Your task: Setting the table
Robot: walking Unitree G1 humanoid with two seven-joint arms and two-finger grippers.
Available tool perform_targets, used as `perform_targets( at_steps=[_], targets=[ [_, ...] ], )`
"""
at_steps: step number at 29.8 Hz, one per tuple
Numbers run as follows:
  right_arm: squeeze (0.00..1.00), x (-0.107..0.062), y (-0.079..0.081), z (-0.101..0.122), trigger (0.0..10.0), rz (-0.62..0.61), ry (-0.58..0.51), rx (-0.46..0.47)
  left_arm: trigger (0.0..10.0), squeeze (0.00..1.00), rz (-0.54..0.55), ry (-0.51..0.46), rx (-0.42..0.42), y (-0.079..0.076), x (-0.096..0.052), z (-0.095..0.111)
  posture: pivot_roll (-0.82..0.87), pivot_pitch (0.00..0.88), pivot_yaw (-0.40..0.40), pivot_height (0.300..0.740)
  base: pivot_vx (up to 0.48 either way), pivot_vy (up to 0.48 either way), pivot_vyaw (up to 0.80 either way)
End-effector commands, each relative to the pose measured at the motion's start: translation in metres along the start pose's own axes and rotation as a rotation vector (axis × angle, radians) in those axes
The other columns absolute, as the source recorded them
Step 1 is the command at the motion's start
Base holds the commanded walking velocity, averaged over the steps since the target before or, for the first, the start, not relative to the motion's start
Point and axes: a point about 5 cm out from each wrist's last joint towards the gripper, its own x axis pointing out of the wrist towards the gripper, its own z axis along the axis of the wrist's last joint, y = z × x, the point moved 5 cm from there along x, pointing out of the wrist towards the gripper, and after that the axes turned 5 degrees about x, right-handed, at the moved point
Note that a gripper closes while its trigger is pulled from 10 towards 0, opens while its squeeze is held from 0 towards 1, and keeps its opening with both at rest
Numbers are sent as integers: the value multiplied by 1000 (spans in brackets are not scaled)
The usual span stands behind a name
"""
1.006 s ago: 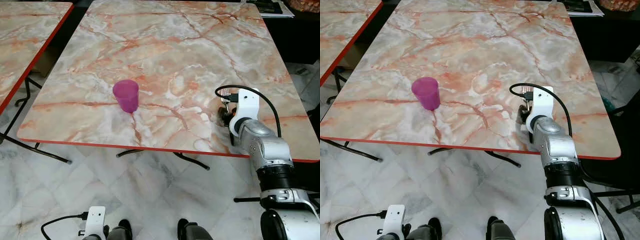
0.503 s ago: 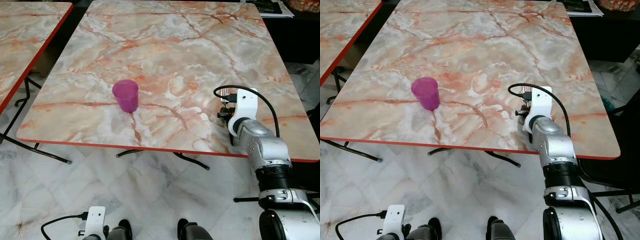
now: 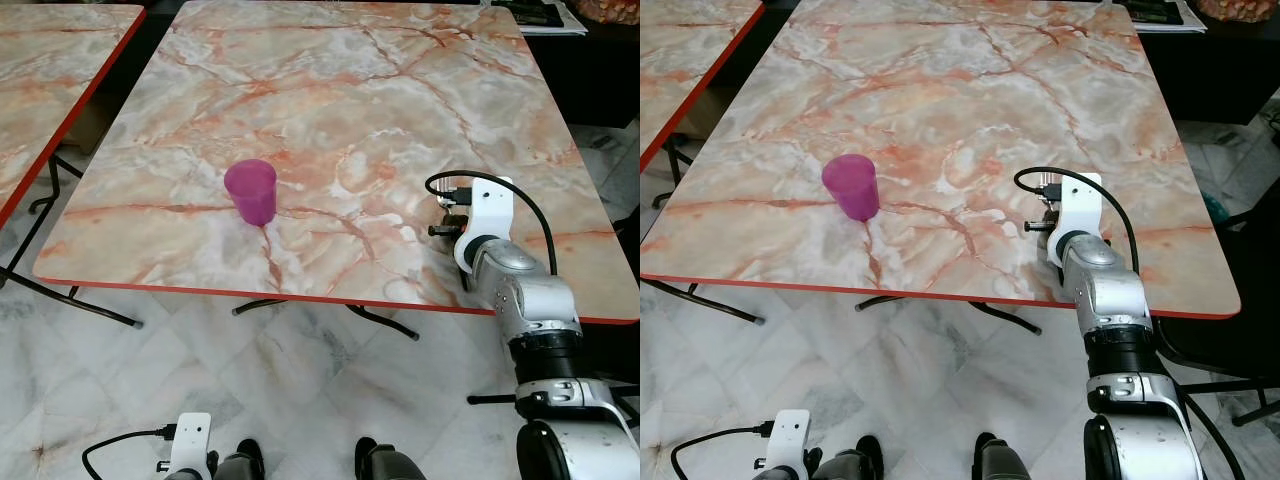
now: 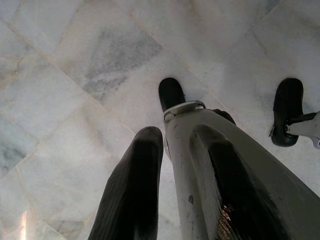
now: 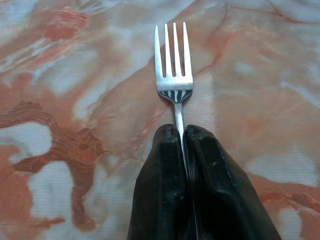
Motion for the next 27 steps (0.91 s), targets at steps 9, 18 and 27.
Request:
perform_targets(
  at_steps=[9,18,27],
  targets=[
    [0,-18,14,59,10000,64,-356,65,10000,0,-55,120,5,-15,-8,-40,-108,237,-14,740,0,0,0],
    [0,-29,12,84,10000,47,-515,103,10000,0,-53,115,-1,-14,-7,-38,-100,256,-14,740,0,0,0],
    [0,-34,7,88,10000,34,-564,96,10000,0,-39,123,-2,-10,-7,-39,-86,265,-4,740,0,164,0]
  ],
)
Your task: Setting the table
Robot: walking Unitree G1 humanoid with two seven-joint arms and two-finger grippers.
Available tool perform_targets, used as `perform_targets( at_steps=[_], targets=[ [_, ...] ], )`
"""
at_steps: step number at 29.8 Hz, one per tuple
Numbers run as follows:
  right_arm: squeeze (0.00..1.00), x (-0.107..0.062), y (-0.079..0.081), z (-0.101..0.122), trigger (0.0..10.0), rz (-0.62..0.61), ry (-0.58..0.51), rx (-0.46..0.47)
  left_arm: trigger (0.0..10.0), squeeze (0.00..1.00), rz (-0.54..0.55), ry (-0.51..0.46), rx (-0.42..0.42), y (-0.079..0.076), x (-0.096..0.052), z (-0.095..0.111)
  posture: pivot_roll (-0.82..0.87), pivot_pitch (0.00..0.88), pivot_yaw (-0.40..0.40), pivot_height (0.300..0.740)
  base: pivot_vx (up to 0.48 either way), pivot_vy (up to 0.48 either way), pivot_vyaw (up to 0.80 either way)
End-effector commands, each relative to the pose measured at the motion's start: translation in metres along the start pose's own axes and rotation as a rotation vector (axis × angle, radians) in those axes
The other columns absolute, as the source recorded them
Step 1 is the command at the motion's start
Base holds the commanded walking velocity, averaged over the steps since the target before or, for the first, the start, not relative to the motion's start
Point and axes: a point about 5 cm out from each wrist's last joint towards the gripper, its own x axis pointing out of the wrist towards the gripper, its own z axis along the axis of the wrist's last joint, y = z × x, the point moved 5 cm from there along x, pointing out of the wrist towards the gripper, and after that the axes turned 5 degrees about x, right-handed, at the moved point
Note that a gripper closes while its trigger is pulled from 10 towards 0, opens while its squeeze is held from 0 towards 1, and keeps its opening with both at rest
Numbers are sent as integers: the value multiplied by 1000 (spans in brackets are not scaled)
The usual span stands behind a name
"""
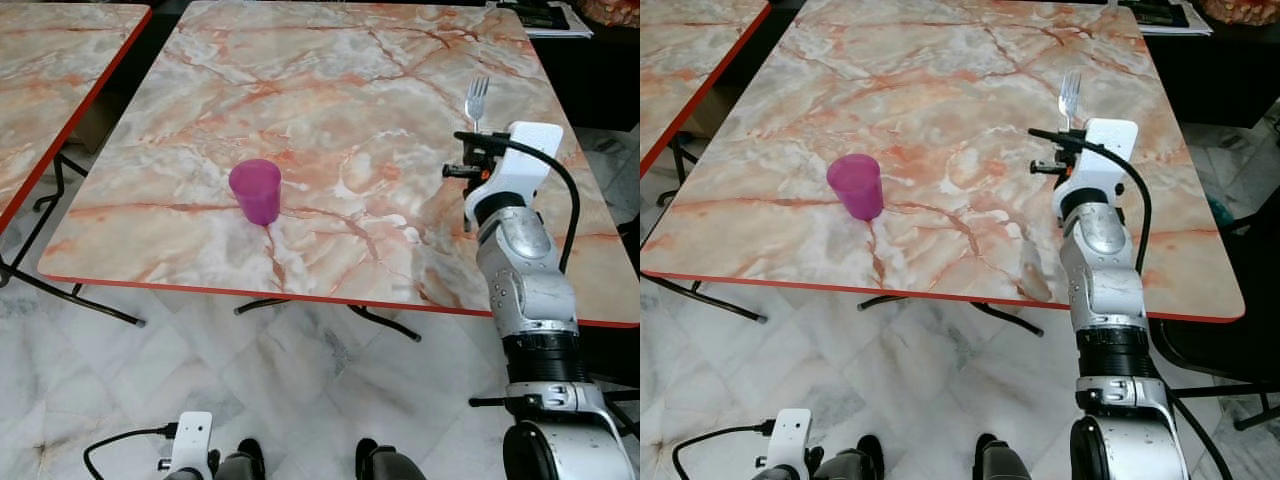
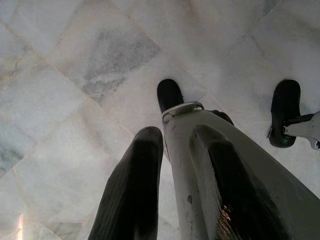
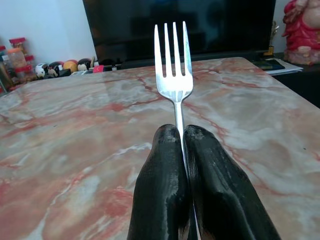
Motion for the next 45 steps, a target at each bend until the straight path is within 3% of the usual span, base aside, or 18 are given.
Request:
perform_targets(
  at_steps=[1,9,13,30,45],
  targets=[
    [0,-2,-4,3,10000,-8,-16,-2,10000,0,-31,130,-9,-10,-8,-40,-86,265,-4,740,0,480,0],
    [0,-3,-4,-1,10000,-18,-10,2,10000,0,-36,134,-7,-10,-8,-42,-84,258,-1,740,0,480,0],
    [0,-3,-1,-2,10000,-5,-1,52,10000,0,-35,135,-5,-10,-8,-43,-83,256,-5,740,0,480,0],
    [0,-2,8,8,10000,4,-50,22,10000,0,-37,136,14,-8,-9,-45,-92,217,13,740,0,480,0],
    [0,-3,9,6,10000,7,-47,15,10000,0,-19,129,1,-6,-9,-42,-69,244,14,740,0,480,0]
  ],
)
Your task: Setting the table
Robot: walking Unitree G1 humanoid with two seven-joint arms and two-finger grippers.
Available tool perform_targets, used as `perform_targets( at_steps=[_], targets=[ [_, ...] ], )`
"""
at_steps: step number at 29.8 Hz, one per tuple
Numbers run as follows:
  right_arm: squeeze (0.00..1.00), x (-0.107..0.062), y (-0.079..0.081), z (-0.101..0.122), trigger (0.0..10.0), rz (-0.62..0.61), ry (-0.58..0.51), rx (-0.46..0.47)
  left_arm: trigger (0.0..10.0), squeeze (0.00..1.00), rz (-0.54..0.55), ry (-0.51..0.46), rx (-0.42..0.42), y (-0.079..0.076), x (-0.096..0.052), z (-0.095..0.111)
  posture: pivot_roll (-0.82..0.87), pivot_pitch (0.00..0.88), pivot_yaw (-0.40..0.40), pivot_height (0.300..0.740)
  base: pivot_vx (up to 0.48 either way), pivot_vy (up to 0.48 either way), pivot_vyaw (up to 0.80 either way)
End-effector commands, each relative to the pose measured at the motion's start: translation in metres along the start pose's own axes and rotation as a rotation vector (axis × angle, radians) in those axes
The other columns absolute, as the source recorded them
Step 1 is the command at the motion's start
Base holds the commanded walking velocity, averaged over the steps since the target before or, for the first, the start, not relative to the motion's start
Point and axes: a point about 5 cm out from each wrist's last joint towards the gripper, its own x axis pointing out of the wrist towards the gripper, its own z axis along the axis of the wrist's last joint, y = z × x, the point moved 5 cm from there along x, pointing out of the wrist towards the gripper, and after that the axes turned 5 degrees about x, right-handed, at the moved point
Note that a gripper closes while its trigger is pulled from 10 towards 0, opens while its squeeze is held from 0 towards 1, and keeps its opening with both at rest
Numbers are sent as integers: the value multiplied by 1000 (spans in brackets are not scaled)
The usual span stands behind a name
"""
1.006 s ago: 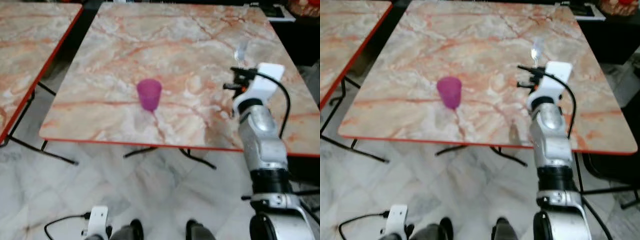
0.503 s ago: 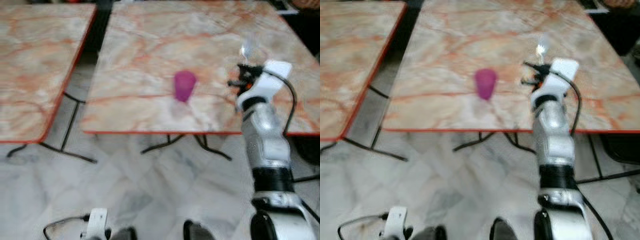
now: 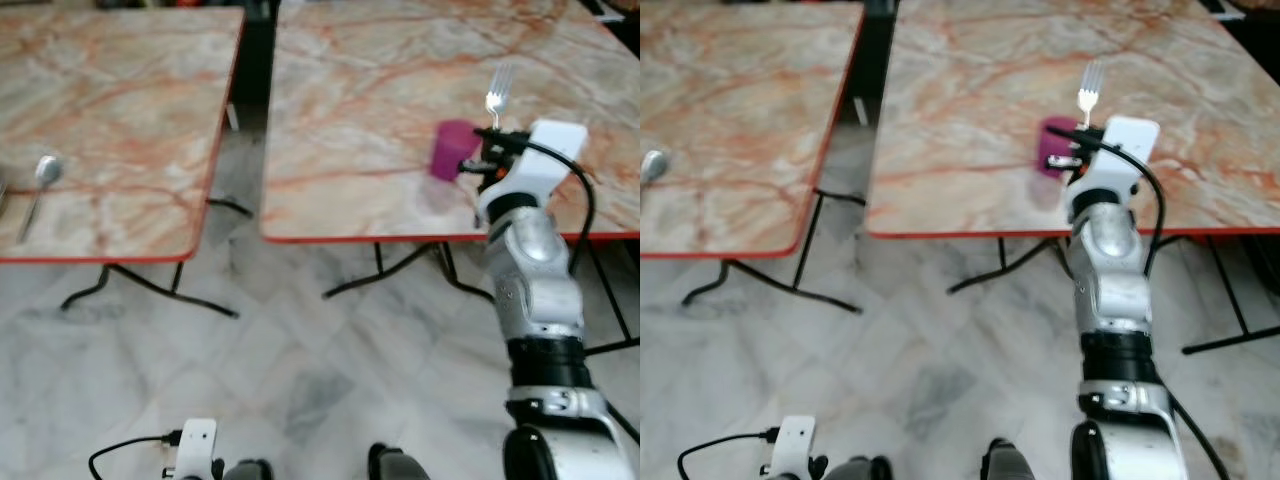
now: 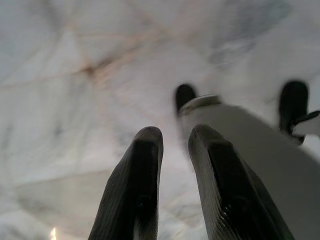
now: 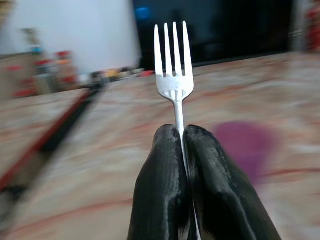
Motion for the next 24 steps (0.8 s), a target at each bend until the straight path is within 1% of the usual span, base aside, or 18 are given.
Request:
perform_targets(
  at_steps=[1,24],
  targets=[
    [0,-1,-9,6,10000,-22,-18,-10,10000,0,-6,104,-5,-4,-6,-32,-69,244,14,740,0,480,0],
    [0,0,-9,4,10000,-19,-14,-16,10000,0,1,100,-15,-5,-5,-30,-59,255,11,740,0,480,0]
  ],
)
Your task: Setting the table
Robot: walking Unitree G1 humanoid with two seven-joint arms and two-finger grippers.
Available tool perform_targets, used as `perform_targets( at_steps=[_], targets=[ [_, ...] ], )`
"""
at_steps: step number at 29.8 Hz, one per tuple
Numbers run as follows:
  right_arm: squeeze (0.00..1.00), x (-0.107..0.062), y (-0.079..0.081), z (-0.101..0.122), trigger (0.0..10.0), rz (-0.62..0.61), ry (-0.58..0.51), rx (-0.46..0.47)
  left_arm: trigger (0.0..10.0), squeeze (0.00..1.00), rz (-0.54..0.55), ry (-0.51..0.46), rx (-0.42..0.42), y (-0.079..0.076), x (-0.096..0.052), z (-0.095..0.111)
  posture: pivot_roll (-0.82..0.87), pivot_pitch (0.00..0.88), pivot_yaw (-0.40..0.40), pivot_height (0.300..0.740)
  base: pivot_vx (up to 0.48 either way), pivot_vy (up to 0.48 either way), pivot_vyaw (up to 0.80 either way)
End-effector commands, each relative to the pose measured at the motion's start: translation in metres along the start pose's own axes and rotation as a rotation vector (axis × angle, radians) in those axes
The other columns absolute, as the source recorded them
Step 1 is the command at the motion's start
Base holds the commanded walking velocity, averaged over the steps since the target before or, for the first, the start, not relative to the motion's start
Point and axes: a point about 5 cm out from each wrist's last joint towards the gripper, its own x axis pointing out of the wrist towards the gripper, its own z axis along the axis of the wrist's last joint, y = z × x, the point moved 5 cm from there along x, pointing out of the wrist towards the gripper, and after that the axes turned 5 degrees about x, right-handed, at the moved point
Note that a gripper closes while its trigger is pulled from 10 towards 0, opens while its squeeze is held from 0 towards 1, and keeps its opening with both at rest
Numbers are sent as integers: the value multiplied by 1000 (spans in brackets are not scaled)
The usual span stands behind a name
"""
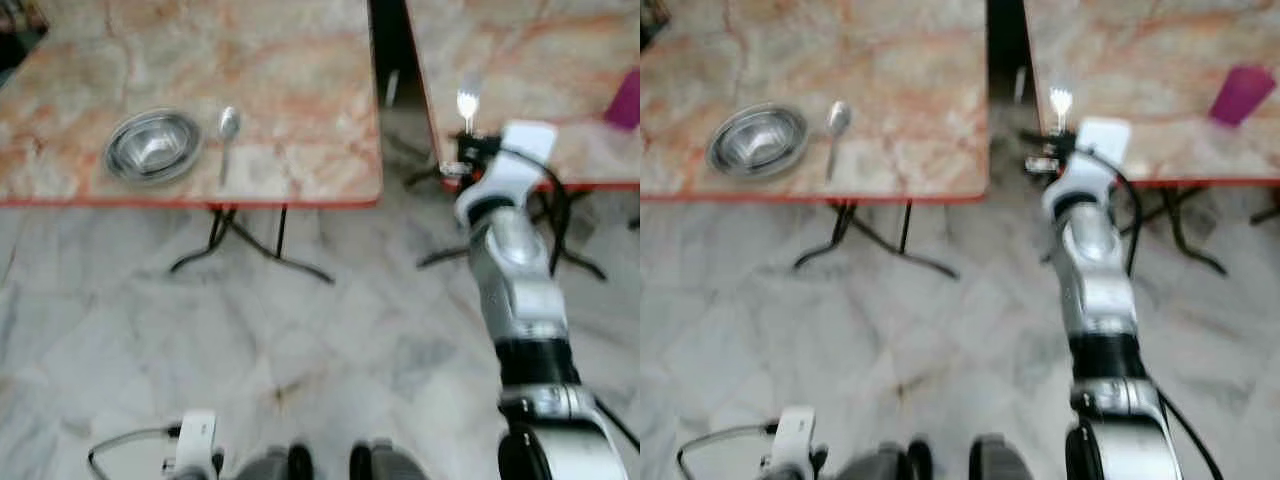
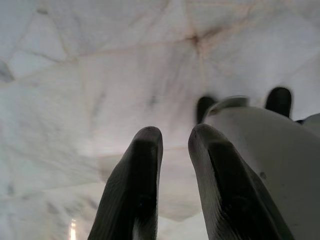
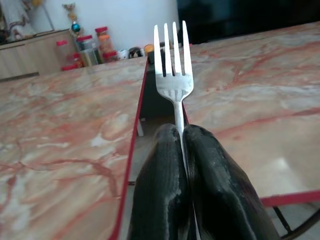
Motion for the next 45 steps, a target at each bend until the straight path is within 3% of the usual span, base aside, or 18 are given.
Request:
perform_targets(
  at_steps=[1,17,45],
  targets=[
    [0,1,4,8,10000,8,-27,1,10000,0,-15,118,-3,-5,-7,-38,-59,255,11,740,0,480,0],
    [0,1,7,6,10000,14,-19,12,10000,0,-13,116,-2,-5,-7,-37,-52,257,13,740,0,470,0],
    [0,0,16,2,10000,45,-4,23,10000,0,6,94,15,-1,-7,-35,-51,230,14,740,29,0,0]
  ],
)
